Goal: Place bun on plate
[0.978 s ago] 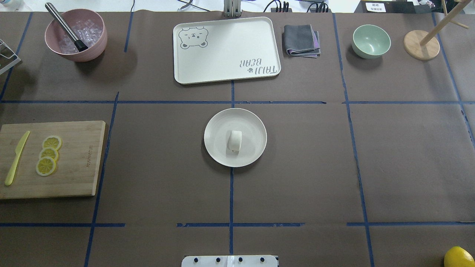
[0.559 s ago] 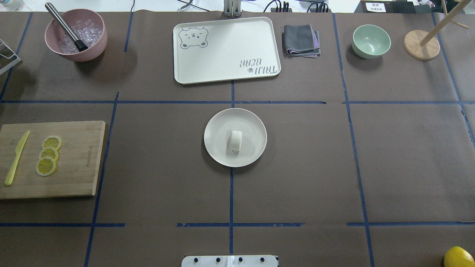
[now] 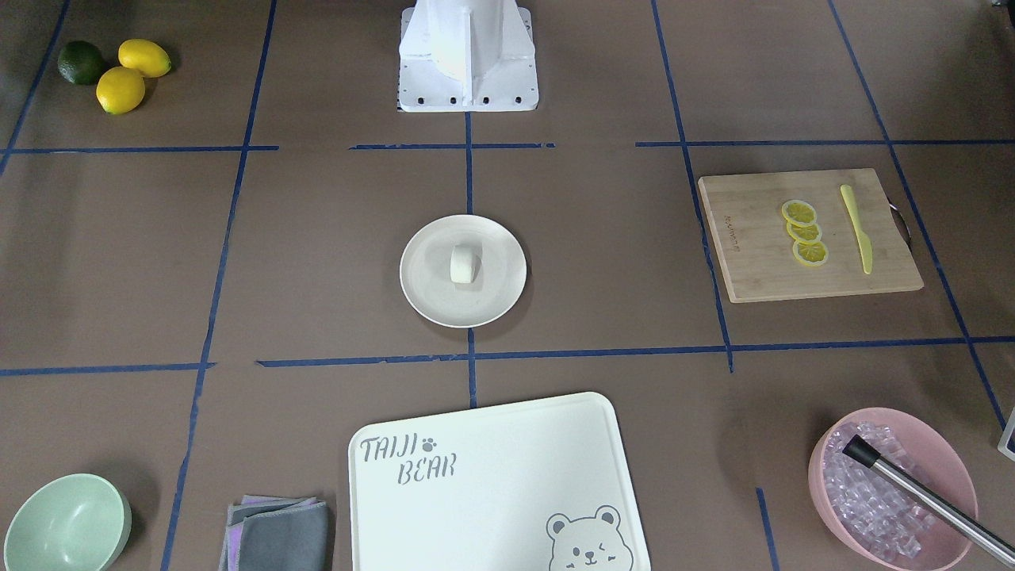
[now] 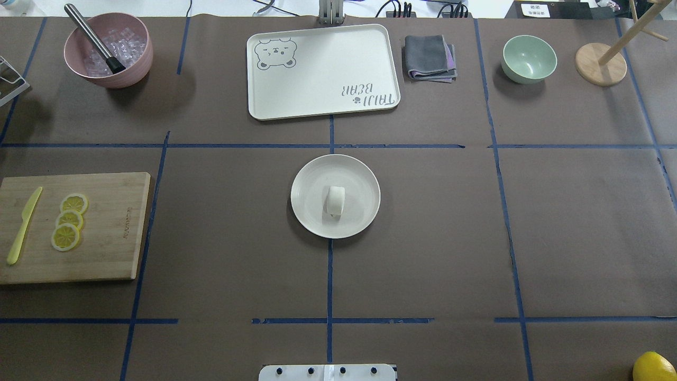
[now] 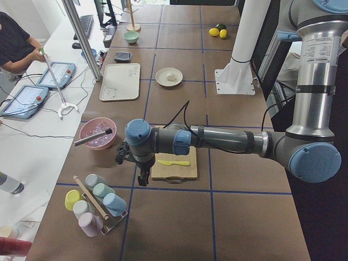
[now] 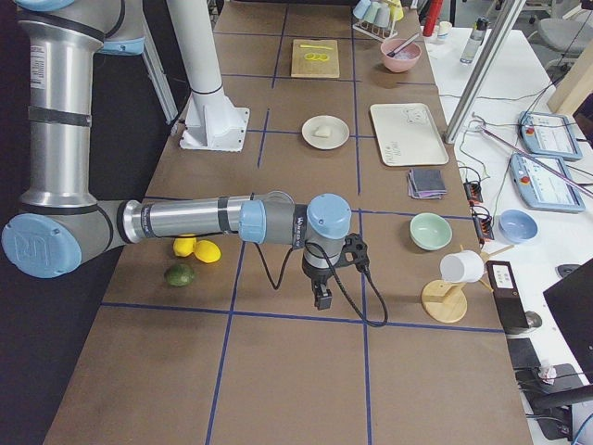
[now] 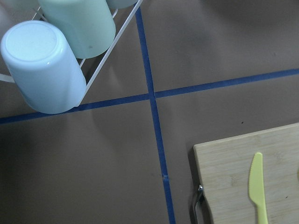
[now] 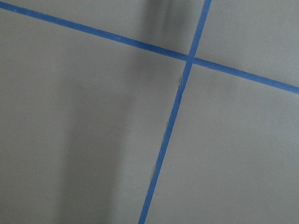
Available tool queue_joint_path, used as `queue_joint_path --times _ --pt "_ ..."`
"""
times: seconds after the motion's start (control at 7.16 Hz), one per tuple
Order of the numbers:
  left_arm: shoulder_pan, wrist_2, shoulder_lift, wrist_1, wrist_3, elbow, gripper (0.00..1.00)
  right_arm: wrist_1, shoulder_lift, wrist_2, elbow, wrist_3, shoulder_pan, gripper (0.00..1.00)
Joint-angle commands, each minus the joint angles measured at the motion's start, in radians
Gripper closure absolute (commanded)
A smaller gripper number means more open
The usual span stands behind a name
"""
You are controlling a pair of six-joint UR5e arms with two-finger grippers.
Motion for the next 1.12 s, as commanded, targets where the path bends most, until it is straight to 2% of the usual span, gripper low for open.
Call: queue_joint_path --times 0.0,0.42,0.98 --pt "0.002 0.006 0.009 -0.003 -0.002 -0.019 0.00 0.001 0.003 -0.004 -0.002 0.000 0.000 0.00" --pt "0.005 0.007 0.035 -0.089 -0.005 -0.005 0.00 0.001 0.004 -0.002 -0.003 0.000 0.000 0.00" --pt "0.008 -0.005 0.037 -0.080 -0.002 -0.040 0.00 0.003 0.003 0.001 -0.005 0.000 0.000 0.00"
